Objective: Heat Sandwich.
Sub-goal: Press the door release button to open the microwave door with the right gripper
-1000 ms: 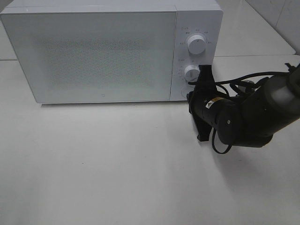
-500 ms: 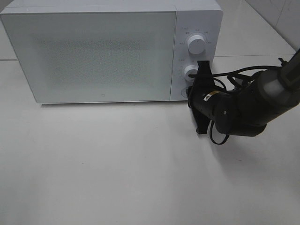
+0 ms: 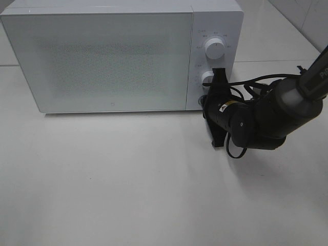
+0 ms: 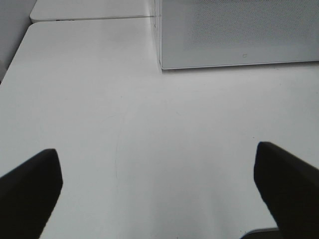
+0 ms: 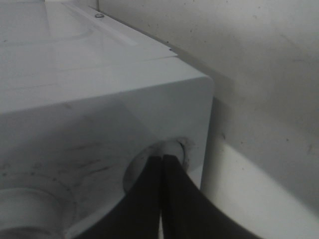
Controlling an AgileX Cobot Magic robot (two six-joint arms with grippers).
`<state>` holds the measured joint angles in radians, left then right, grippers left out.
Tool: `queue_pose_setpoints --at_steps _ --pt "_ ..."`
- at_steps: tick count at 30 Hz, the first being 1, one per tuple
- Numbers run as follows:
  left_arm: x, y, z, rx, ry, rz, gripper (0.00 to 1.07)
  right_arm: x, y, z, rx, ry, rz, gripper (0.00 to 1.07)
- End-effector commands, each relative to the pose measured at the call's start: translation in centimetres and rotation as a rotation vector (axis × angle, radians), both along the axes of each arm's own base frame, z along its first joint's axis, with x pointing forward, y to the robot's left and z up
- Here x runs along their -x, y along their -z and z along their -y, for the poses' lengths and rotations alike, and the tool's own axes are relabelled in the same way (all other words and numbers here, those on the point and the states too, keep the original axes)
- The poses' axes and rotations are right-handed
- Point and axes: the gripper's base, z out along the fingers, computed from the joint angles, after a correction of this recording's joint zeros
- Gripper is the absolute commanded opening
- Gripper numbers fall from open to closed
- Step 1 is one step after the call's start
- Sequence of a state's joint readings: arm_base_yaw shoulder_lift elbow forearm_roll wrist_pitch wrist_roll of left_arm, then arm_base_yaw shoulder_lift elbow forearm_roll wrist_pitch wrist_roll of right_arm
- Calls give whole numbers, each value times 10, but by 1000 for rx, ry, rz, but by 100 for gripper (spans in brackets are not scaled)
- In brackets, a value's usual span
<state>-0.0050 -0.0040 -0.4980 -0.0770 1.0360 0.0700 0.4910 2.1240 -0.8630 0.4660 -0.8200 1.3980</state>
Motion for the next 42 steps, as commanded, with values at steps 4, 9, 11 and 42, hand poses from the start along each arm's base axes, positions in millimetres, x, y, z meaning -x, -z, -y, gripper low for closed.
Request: queue_pose_setpoints --at_steps 4,9,11,42 --pt "3 1 0 3 -1 24 101 -17 -17 -4 -18 15 159 3" --pt "3 1 0 3 -1 24 101 -22 -29 0 -38 72 289 3" --pt "3 1 0 3 -1 24 101 -23 -33 2 -44 102 336 2" --pt "3 1 0 3 -1 24 101 -50 -34 -10 -14 70 328 1"
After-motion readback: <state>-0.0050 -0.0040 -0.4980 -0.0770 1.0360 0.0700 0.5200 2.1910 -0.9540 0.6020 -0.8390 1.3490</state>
